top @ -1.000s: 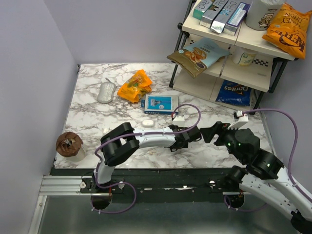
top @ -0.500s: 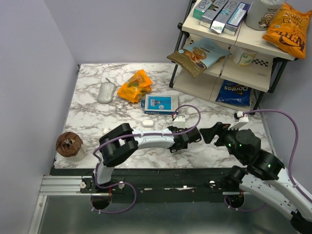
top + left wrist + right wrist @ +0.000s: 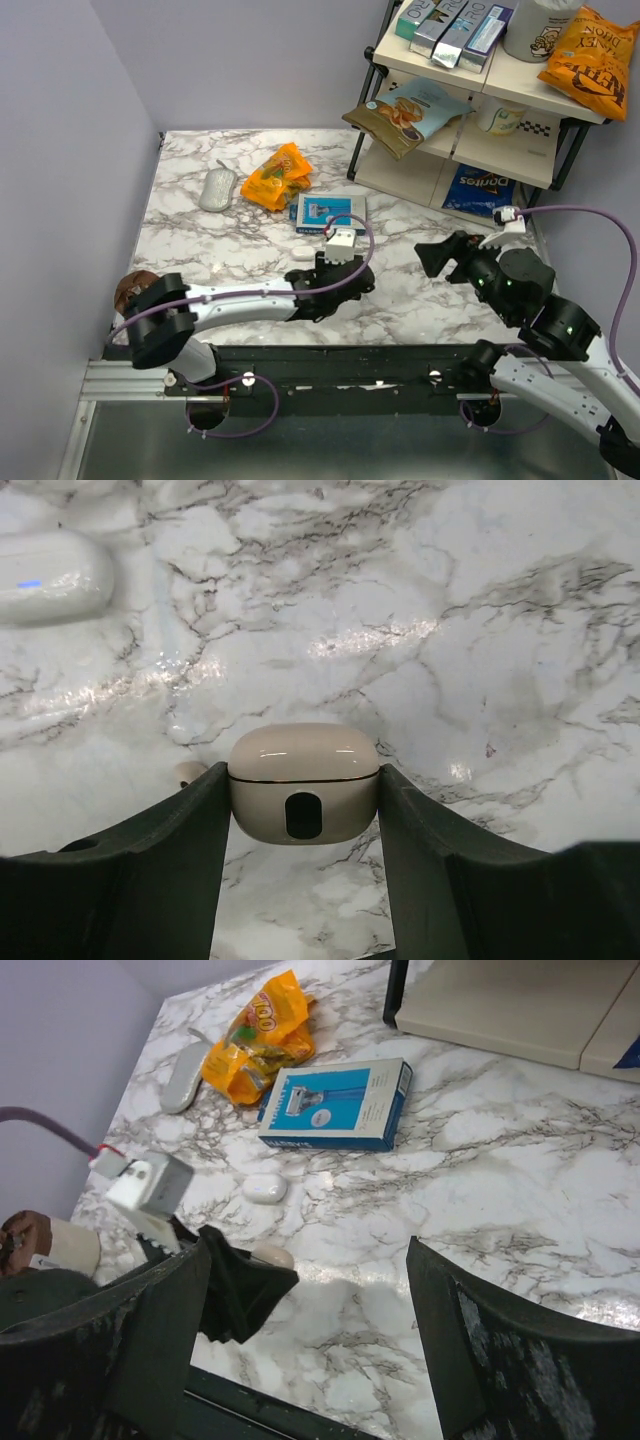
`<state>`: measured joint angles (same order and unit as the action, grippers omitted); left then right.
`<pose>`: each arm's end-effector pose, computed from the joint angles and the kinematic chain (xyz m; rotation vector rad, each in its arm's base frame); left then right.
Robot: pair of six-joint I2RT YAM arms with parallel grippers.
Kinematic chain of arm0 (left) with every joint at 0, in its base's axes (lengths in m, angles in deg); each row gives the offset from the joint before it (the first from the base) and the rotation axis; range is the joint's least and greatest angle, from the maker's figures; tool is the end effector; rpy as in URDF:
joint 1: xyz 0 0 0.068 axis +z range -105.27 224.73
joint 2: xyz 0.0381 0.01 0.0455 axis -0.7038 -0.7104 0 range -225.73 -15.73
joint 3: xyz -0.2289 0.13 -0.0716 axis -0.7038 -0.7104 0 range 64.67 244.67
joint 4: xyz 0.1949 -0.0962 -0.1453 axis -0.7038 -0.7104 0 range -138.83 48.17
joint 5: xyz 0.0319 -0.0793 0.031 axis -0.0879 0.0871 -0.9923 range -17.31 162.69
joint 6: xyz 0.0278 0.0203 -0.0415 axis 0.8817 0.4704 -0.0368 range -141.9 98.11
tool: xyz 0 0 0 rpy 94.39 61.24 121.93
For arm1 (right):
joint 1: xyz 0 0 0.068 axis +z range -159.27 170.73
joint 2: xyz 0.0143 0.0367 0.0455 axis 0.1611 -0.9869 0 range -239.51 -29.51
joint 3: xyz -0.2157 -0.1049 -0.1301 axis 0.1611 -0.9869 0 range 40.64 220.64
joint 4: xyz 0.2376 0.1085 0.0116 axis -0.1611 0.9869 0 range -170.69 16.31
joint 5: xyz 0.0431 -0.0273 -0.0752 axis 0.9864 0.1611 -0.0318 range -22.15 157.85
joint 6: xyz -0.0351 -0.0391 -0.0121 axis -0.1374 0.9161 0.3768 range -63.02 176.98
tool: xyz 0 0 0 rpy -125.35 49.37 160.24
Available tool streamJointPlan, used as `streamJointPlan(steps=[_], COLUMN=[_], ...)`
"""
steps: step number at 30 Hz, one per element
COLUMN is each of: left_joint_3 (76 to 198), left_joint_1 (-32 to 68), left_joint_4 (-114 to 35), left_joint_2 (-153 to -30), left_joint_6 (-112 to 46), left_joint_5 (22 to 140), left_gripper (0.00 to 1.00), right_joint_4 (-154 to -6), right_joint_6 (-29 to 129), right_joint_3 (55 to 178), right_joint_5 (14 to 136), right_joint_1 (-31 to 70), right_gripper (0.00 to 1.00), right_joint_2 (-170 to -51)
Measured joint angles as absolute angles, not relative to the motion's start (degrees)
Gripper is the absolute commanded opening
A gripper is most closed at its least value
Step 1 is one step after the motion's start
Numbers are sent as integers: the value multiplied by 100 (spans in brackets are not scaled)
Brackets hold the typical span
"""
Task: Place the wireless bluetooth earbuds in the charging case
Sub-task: Pick up the charging case at the center of the board, then open the charging case.
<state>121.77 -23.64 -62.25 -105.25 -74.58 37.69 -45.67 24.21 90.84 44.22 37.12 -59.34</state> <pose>0.1367 -0.2890 0.2146 0.0722 2.3011 -0.3149 0.0812 0.0646 0.3594 0.0762 1.8448 0.6029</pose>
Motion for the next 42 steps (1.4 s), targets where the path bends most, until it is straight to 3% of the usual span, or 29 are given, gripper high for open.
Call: streamJointPlan(steps=[10,17,27,42], left_joint_3=[9583,7908,7810,7915], left_joint_1=[-2187,-2187,-2187,-2187], left_joint_4=[-2936,-212,1337,1593], left_joint_2=[-7904,-7222,-7709,-7781], left_joint_6=[-4776,-2702,-800,-313], left_joint_5=[4556,5708,6433,6468], left_gripper=[0,0,0,0], right_joint_4=[-5019,-5216,-5100,-5185], right_joint_6=[3000,3406,3924,4036], right_joint_3=[9136,9300,9475,9947], right_joint_5=[5114,6050,7702,8312], right_joint_1=[3712,3712,3714,3712], right_gripper=[84,84,89,88], right_joint_2=[-6666,-7145,-8111,-8961])
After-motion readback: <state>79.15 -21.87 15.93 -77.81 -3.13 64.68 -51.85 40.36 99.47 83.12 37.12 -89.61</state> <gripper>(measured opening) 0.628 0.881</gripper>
